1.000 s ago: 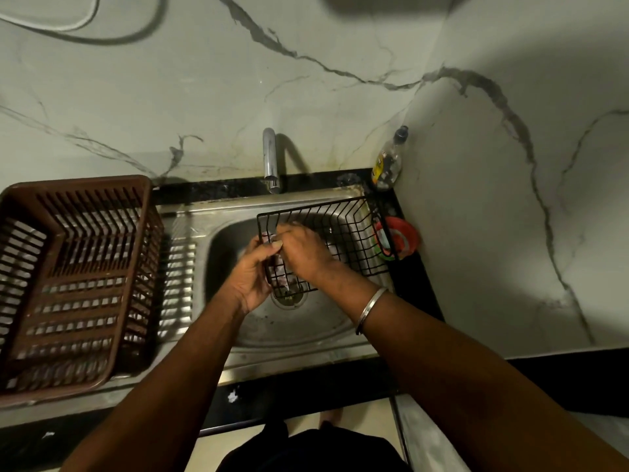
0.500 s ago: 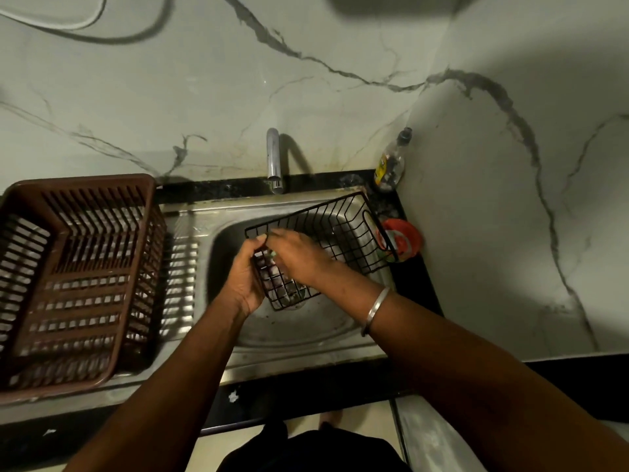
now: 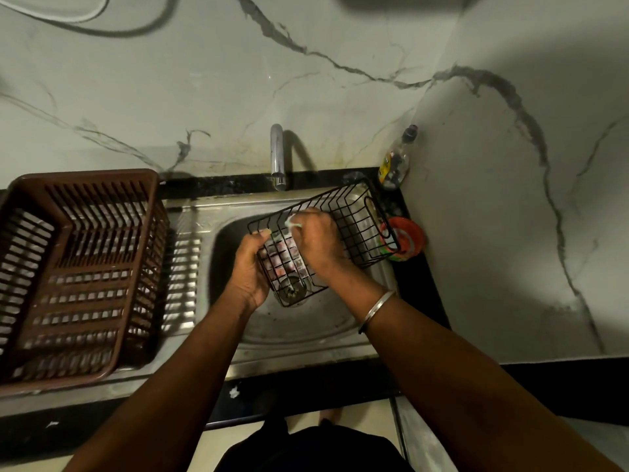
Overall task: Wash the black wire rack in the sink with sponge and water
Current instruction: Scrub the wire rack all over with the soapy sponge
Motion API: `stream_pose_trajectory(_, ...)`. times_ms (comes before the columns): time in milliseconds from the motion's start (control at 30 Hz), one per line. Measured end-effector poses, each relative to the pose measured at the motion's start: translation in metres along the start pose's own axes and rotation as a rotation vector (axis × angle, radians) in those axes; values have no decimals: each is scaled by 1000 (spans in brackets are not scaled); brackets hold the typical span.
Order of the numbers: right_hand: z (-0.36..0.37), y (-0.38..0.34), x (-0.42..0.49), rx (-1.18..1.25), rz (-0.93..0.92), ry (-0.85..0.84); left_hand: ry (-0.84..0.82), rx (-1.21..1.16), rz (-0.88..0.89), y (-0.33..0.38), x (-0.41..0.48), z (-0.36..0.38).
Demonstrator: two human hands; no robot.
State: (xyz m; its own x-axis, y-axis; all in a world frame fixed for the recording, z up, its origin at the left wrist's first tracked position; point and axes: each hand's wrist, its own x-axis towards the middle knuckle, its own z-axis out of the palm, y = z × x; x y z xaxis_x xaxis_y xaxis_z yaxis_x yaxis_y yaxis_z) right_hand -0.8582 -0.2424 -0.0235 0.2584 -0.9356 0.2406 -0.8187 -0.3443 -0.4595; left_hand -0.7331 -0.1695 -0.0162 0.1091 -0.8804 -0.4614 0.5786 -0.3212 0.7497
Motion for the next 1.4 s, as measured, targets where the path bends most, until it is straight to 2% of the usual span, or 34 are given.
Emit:
stream_pose_trajectory(67,-2,8,4,24,102,83,-7,-6,11,1,0,-1)
stream_pose_trajectory(200,-7,3,0,23,18,-36,-7,-14,0,2,-2,2)
stream_pose_trajectory(300,-13,23,7,40,217,138,13,-27,6,3,-1,1)
stream_pose_trajectory(333,-13,21,7,42,212,141,16,-21,6,4,-3,2)
stream_pose_trajectory(433,-9,2,-3,24,-2,-42,-15,-6,11,3,-1,3)
stream_pose_trajectory(467,-10,3,-2,37,6,-40,-20,0,9,3,-2,4)
stream_pose_trajectory(567,-10,22,7,38,195,112,-18,2,10,3,1,5)
stream_pose_trajectory(700,-5,7,0,28,28,-70,-7,12,16,0,3,1)
stream_pose_trajectory(833,-12,35,9,51,268,126,8,0,8,-1,3,-2)
stream_pose_trajectory(867,-12,33,9,34,260,134,6,1,12,0,3,-2)
stream_pose_trajectory(967,-9,13,3,29,71,-8,14,5,33,0,5,-3)
stream_pose_trajectory(1000,-11,15,4,45,80,-8,19,6,36,0,4,-3)
stream_pose_trajectory(1100,-23,43,15,48,329,162,22,13,39,1,5,-8)
stream_pose_trajectory(1133,-24,47,16,31,348,195,16,14,43,1,5,-9)
stream_pose_trajectory(1267,-15,28,9,30,118,24,11,10,46,2,3,-5)
stream_pose_trajectory(1400,-25,47,16,3,294,184,7,3,46,3,3,-6)
